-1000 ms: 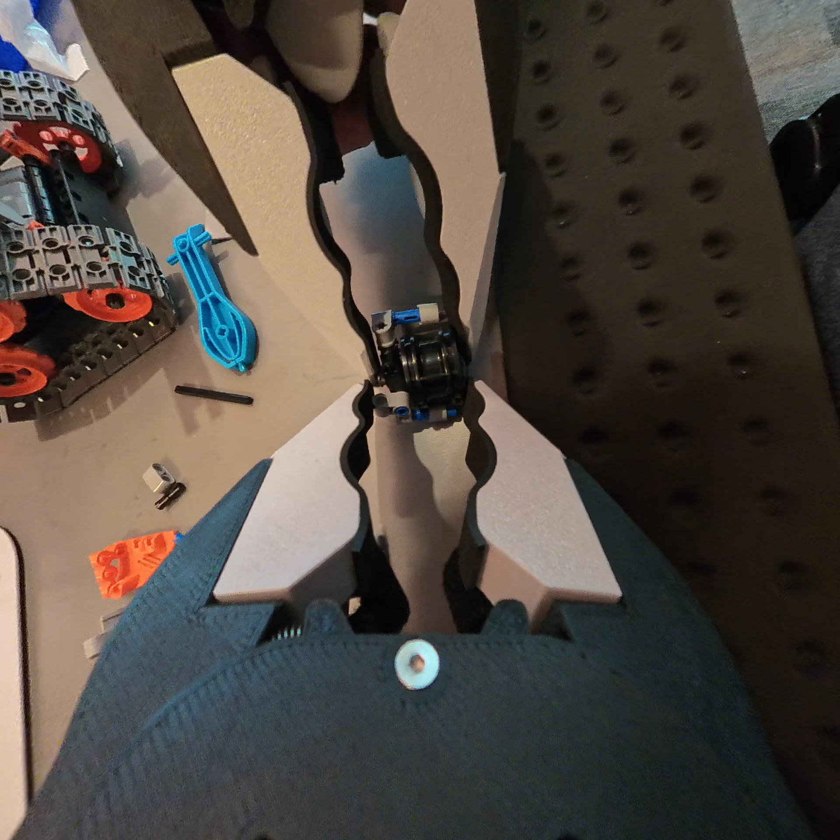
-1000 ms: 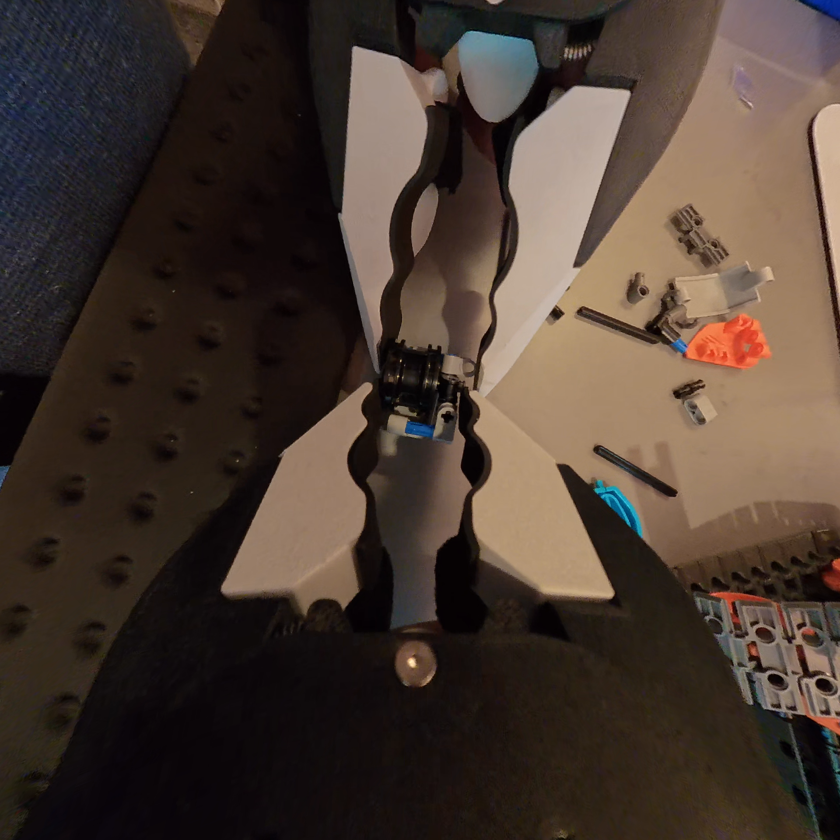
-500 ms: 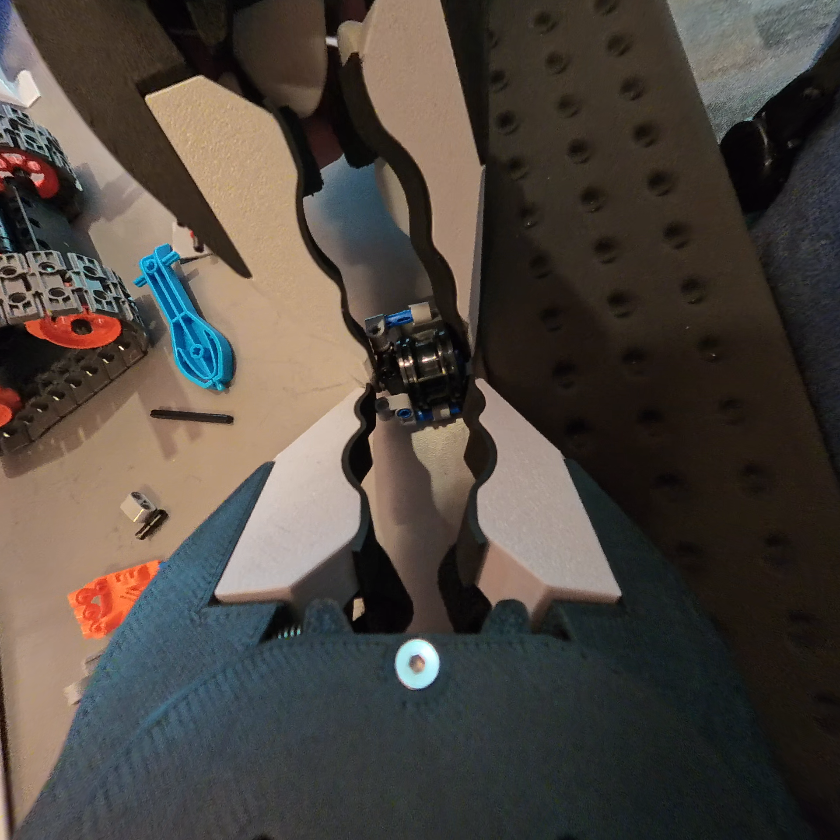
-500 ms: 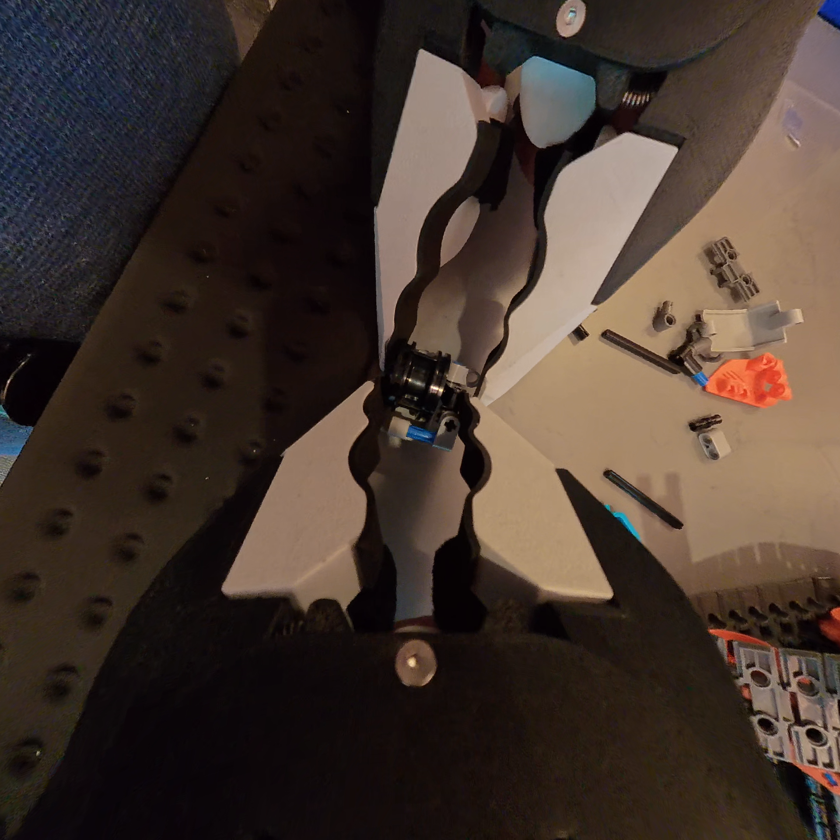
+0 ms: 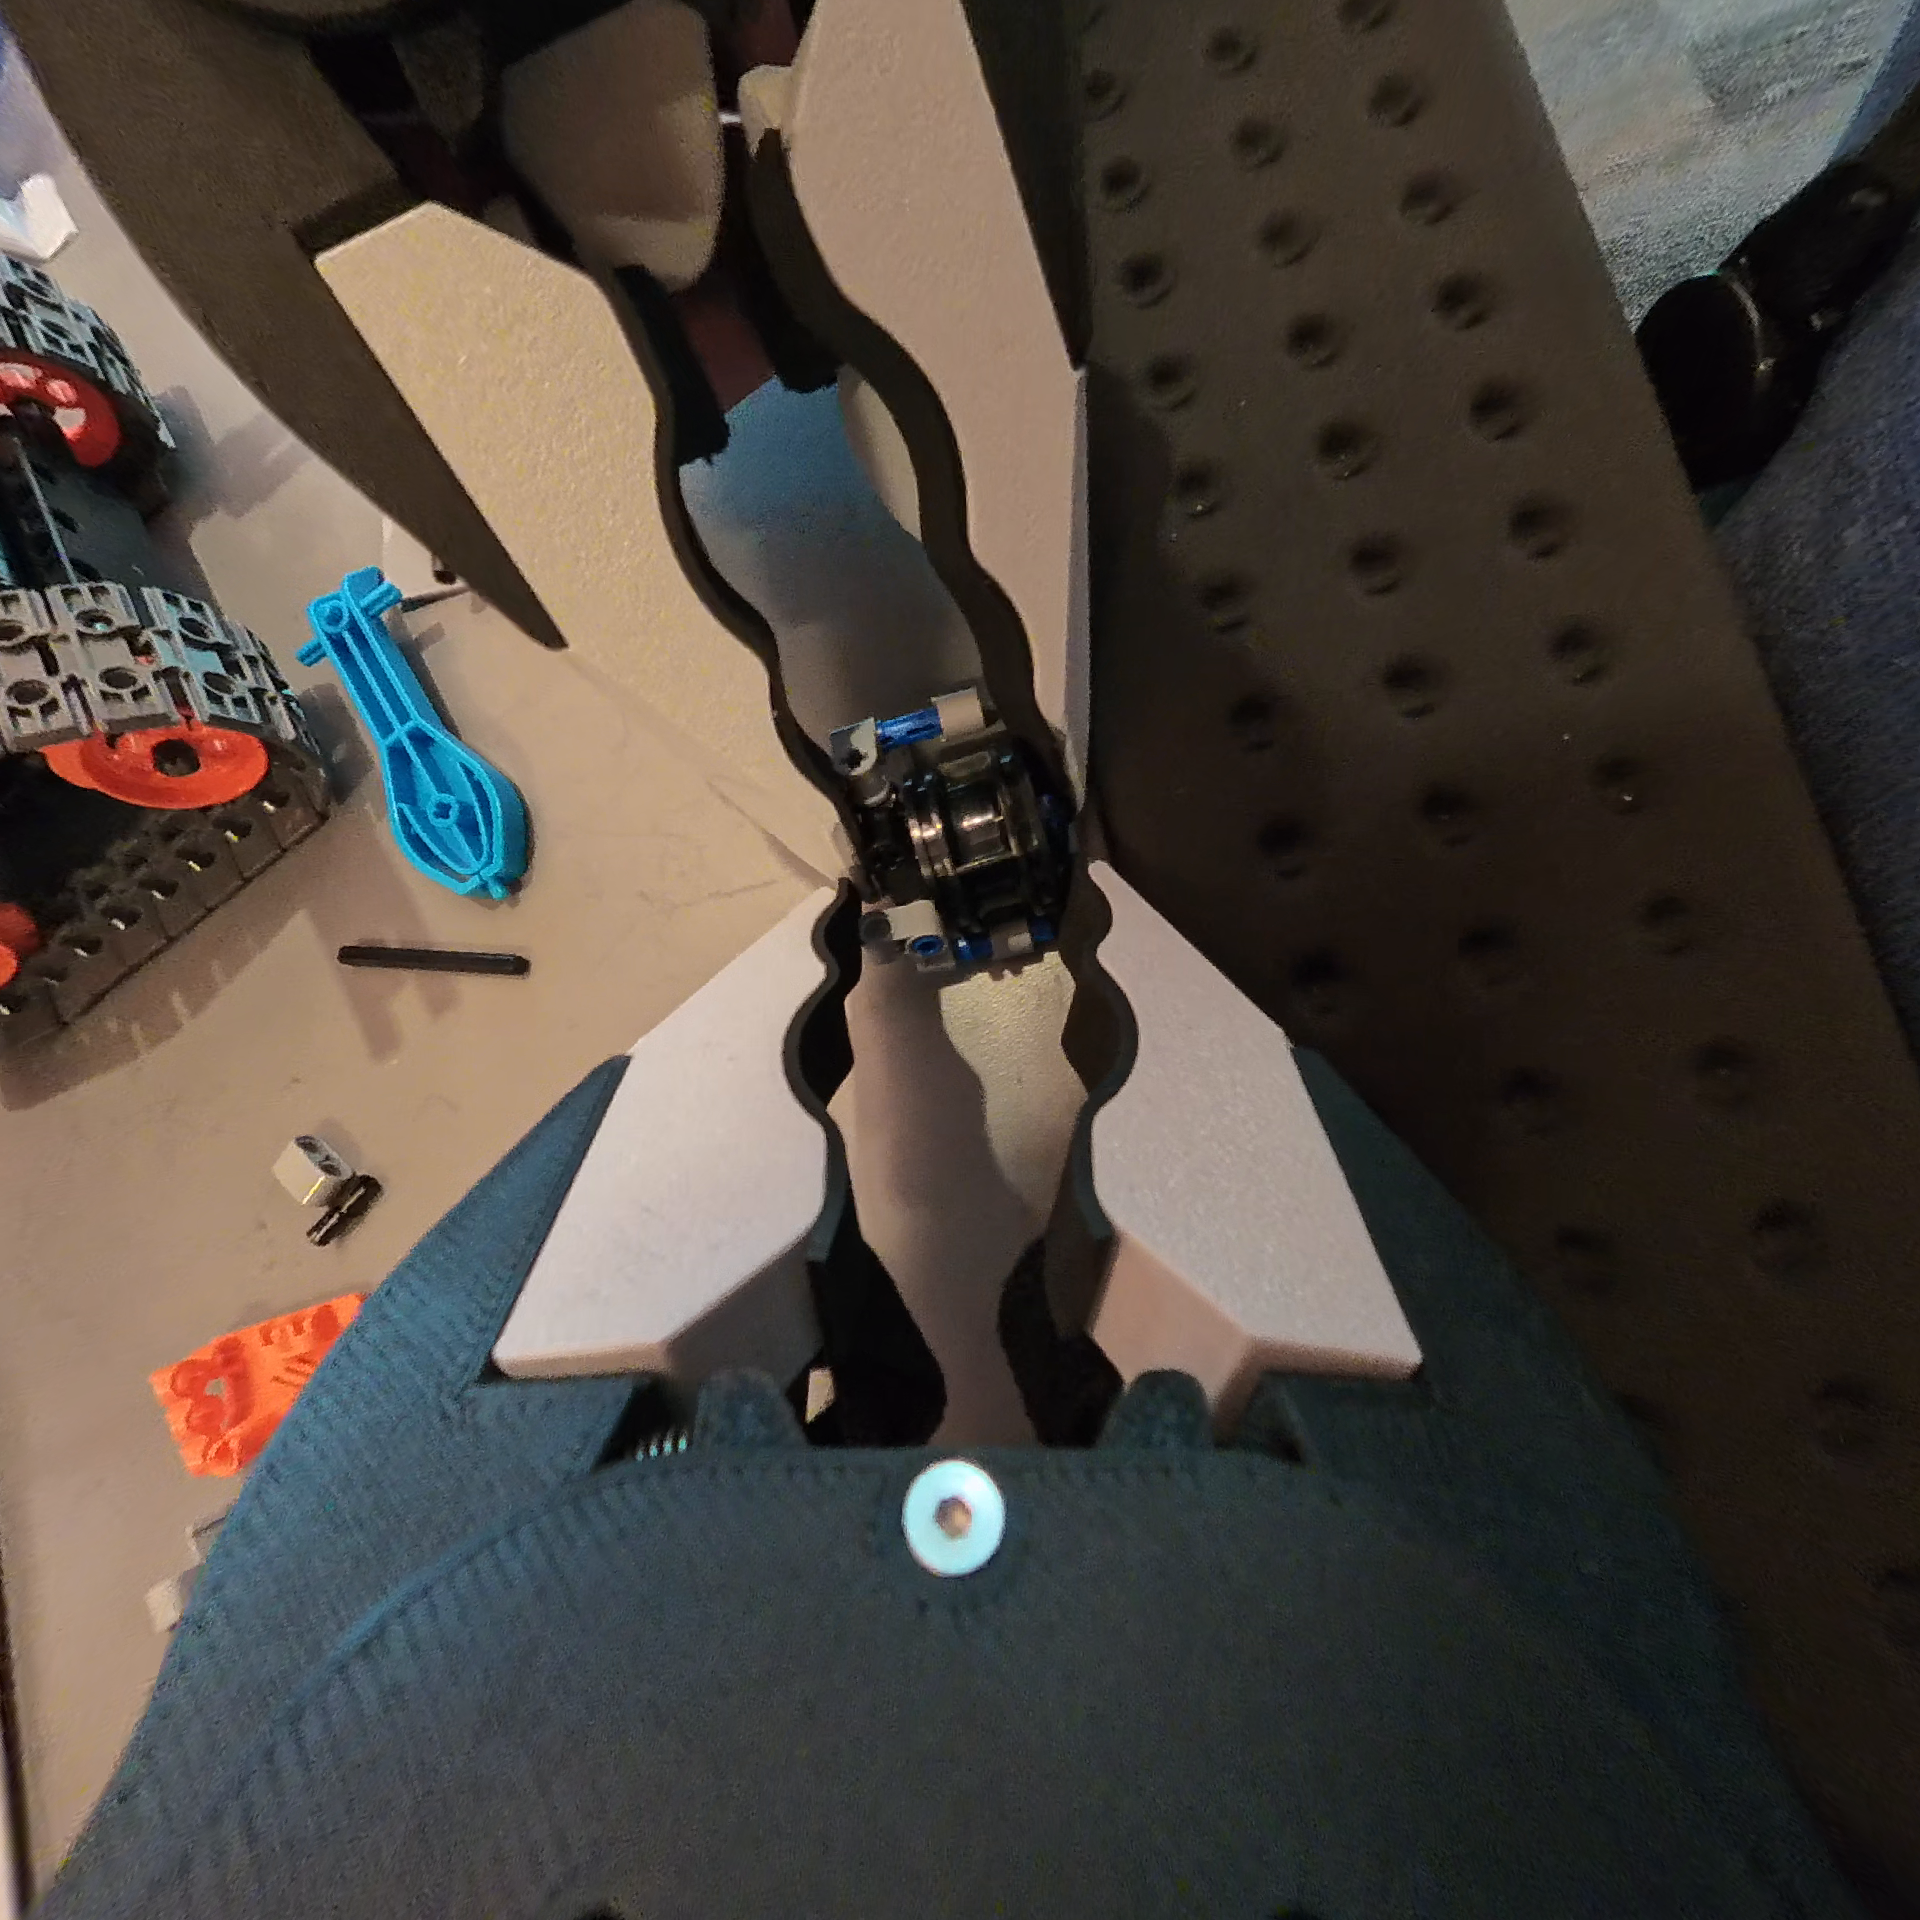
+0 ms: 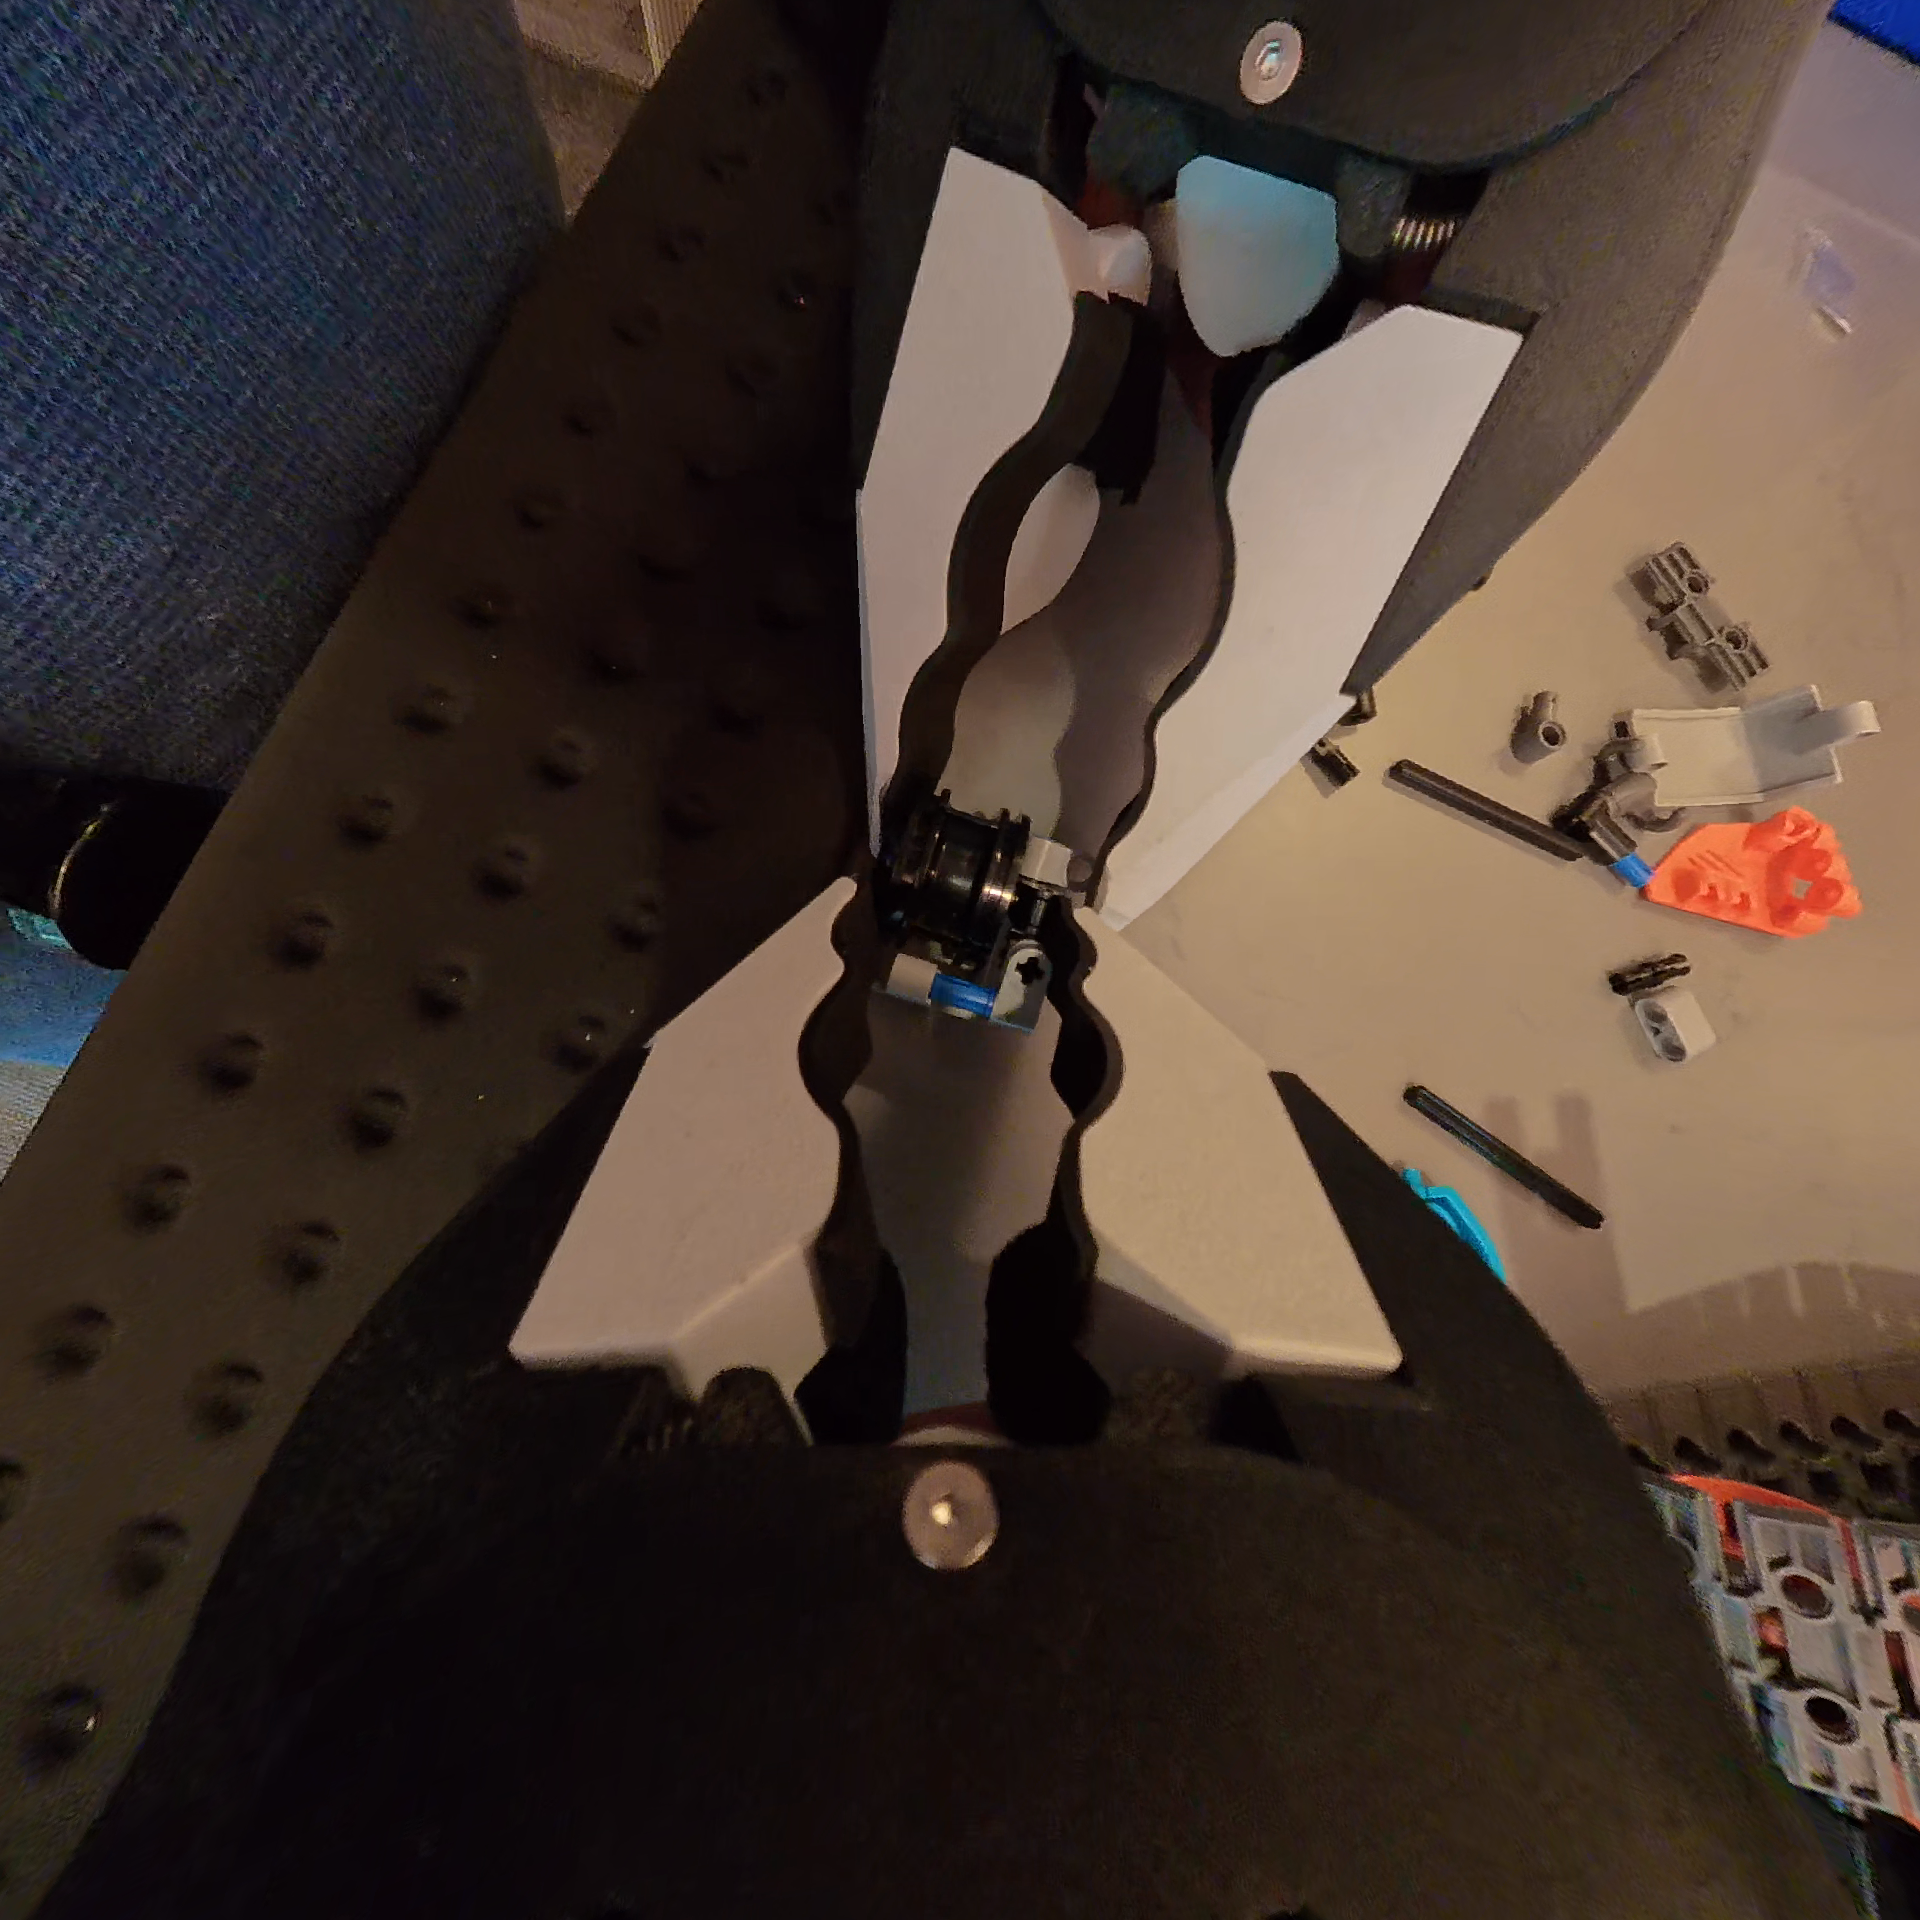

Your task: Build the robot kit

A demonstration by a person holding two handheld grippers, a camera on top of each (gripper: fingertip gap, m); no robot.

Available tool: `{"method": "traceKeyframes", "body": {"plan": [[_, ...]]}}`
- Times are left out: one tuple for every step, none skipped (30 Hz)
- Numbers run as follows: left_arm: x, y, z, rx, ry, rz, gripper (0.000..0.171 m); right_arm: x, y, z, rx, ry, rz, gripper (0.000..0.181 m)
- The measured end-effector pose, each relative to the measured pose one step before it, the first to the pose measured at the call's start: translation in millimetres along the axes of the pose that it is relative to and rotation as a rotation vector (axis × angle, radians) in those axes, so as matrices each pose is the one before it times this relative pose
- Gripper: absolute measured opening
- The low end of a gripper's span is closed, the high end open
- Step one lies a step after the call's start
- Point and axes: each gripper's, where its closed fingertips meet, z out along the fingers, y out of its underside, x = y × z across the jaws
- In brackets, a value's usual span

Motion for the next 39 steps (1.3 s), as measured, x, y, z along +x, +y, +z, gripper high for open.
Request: {"method": "traceKeyframes", "body": {"plan": [[-0.06,0.04,0.11,0.01111,0.0095,-0.0130,0.036,0.16,0.11,-0.01,-0.0026,-0.0008,0.0019,0.028],[0.00,0.25,0.22,-0.00039,0.0064,-0.0028,0.036,0.21,0.17,0.17,0.0079,-0.0040,0.0115,0.028],[0.03,0.41,-0.18,-0.00951,-0.0098,0.0130,0.036,0.31,0.48,0.04,0.0145,-0.0057,0.0144,0.029],[0.22,0.33,0.11,0.00644,0.0026,-0.0026,0.037,0.22,0.88,-0.18,0.0012,-0.0050,0.0076,0.029],[-0.24,0.48,-0.64,0.00451,0.0124,-0.0202,0.037,0.55,0.12,0.54,-0.0038,0.0001,0.0071,0.030],[-0.94,0.65,-0.87,-0.00674,-0.0129,0.0017,0.037,1.38,0.14,0.29,0.0060,0.0029,0.0179,0.030],[-1.56,0.25,0.07,-0.00108,-0.0188,-0.0059,0.038,1.80,0.90,-0.80,0.0074,0.0012,0.0212,0.031],[-2.38,0.98,0.12,0.00192,-0.0054,-0.0220,0.038,2.06,1.13,-0.96,-0.0005,0.0092,0.0122,0.032],[-0.70,1.02,-0.31,0.00106,0.0141,-0.0193,0.038,1.52,0.66,0.50,-0.0022,0.0064,0.0175,0.032],[-0.19,0.48,0.08,0.00113,0.0207,-0.0271,0.039,0.67,0.54,0.39,0.0011,-0.0025,0.0205,0.032],[-0.63,0.34,0.36,0.00265,0.0181,-0.0315,0.039,0.73,0.48,-0.85,0.0024,-0.0023,0.0152,0.032],[-1.92,0.23,-0.96,0.00810,0.0029,-0.0172,0.039,1.08,-0.16,-1.84,0.0070,-0.0027,0.0219,0.032],[-1.35,-0.96,-1.75,0.01418,0.0035,-0.0185,0.039,1.40,-1.01,-1.74,0.0138,-0.0047,0.0317,0.031],[-1.06,-0.34,-1.15,0.00386,0.0074,-0.0306,0.041,2.59,-0.51,-1.13,0.0133,0.0013,0.0303,0.029],[-0.70,0.90,-0.20,-0.00655,0.0030,-0.0159,0.041,1.65,1.88,-0.60,0.0008,-0.0024,0.0252,0.030],[-1.49,0.51,-0.01,-0.00182,-0.0133,0.0066,0.039,0.88,2.42,-0.40,-0.0068,-0.0013,0.0203,0.030],[-0.09,0.30,0.30,-0.00483,-0.0037,-0.0042,0.039,1.36,1.32,-0.47,-0.0059,0.0089,0.0109,0.031],[1.13,0.43,0.84,-0.00586,0.0095,-0.0161,0.039,-0.91,-0.14,-0.20,-0.0006,-0.0023,0.0024,0.030],[-0.67,0.96,0.93,-0.00465,-0.0014,-0.0127,0.041,-1.37,-1.03,0.42,0.0043,-0.0089,0.0048,0.029],[-1.76,1.77,0.85,-0.00972,-0.0140,-0.0077,0.042,0.70,0.00,0.95,0.0016,0.0009,0.0019,0.028],[-0.35,1.26,0.11,-0.00569,-0.0067,-0.0066,0.042,0.46,0.28,0.33,0.0024,-0.0046,0.0048,0.028],[-1.89,1.11,-1.00,-0.00401,-0.0069,-0.0215,0.041,1.86,-0.46,0.00,0.0069,0.0017,0.0136,0.028],[-2.31,0.83,-1.11,0.00419,-0.0036,-0.0212,0.040,2.46,-0.52,0.28,0.0091,0.0055,0.0131,0.028],[0.15,-0.52,-0.55,0.01516,0.0177,-0.0299,0.039,0.42,0.02,0.34,0.0051,-0.0061,0.0141,0.028],[-0.15,-0.43,-0.39,0.01099,0.0133,-0.0220,0.039,0.34,-0.10,0.03,0.0047,-0.0053,0.0149,0.028],[-0.59,0.09,-0.39,0.00413,0.0034,-0.0116,0.039,0.56,-0.34,0.33,0.0099,-0.0024,0.0124,0.028],[-0.23,-0.33,-0.15,0.00248,0.0067,-0.0218,0.039,0.41,-0.02,-0.06,0.0092,-0.0045,0.0130,0.028],[-0.79,-0.30,0.13,0.00346,0.0042,-0.0178,0.039,0.80,0.22,-0.37,0.0035,0.0009,0.0049,0.028],[-0.60,-0.27,-0.12,0.00472,0.0044,-0.0142,0.039,0.97,-0.06,-0.13,-0.0007,0.0116,-0.0113,0.028],[0.22,-0.42,-0.20,0.00497,0.0112,-0.0136,0.038,0.18,0.38,0.19,-0.0080,0.0103,-0.0149,0.028],[-0.11,0.07,-0.02,0.00286,0.0076,-0.0054,0.038,0.36,0.22,0.10,-0.0148,0.0152,-0.0182,0.028],[-0.17,0.47,-0.17,-0.00243,0.0039,-0.0002,0.037,0.57,-0.17,0.28,-0.0120,0.0160,-0.0179,0.029],[0.08,0.15,-0.16,-0.00357,0.0101,-0.0065,0.037,-0.10,-0.05,0.29,-0.0041,0.0077,-0.0059,0.029],[0.64,-0.74,0.15,0.00351,0.0215,-0.0178,0.037,-0.37,0.22,-0.43,-0.0026,-0.0017,-0.0028,0.029],[0.18,-0.78,-0.17,0.00427,0.0218,-0.0191,0.037,0.24,-0.56,-0.84,-0.0002,0.0012,-0.0037,0.029],[-0.12,-0.12,-0.11,-0.00257,0.0131,-0.0035,0.036,0.15,-0.35,-0.26,-0.0025,0.0032,-0.0020,0.030],[0.17,-0.05,0.21,-0.00611,0.0072,0.0065,0.036,-0.14,0.09,-0.03,-0.0035,0.0029,-0.0050,0.030],[-0.01,0.08,-0.11,-0.00474,0.0094,-0.0026,0.036,0.08,0.11,0.29,-0.0012,0.0030,0.0022,0.030],[0.08,-0.09,-0.44,0.00087,0.0165,-0.0156,0.036,0.00,-0.44,0.19,0.0031,0.0015,0.0087,0.030]]}}
